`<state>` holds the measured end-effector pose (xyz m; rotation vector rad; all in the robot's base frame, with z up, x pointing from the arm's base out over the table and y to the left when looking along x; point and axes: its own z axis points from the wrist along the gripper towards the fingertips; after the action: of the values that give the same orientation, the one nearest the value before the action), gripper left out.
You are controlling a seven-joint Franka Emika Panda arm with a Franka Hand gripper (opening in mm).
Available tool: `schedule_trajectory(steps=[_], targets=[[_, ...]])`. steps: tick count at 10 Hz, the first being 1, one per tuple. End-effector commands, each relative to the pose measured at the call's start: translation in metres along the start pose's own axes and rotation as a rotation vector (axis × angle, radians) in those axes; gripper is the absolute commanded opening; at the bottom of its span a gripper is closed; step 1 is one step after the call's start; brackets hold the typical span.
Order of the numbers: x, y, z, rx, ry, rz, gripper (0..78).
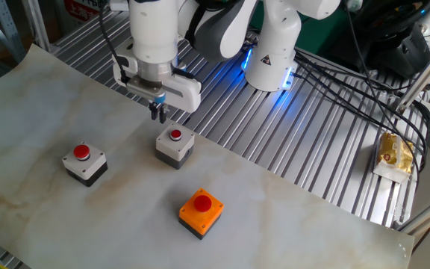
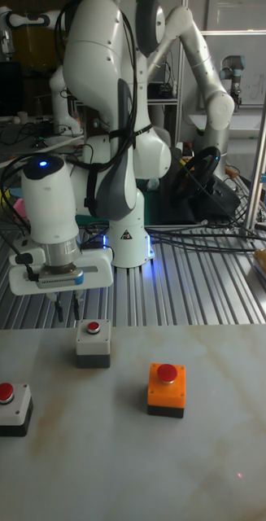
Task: Press three buttons from left to right in sequence
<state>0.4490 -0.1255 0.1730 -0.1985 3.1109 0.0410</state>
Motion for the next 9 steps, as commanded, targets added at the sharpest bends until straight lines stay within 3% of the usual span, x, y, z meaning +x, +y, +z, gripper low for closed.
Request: schedule_trajectory(steps=[1, 8, 9], targets=[[-0.001, 0.001, -0.002, 0.002, -0.002, 0.001, 77.3], [-0.001, 0.001, -0.002, 0.002, -0.002, 0.001, 77.3], [0.007, 0.013, 0.0, 0.064, 0.019, 0.033, 77.3]])
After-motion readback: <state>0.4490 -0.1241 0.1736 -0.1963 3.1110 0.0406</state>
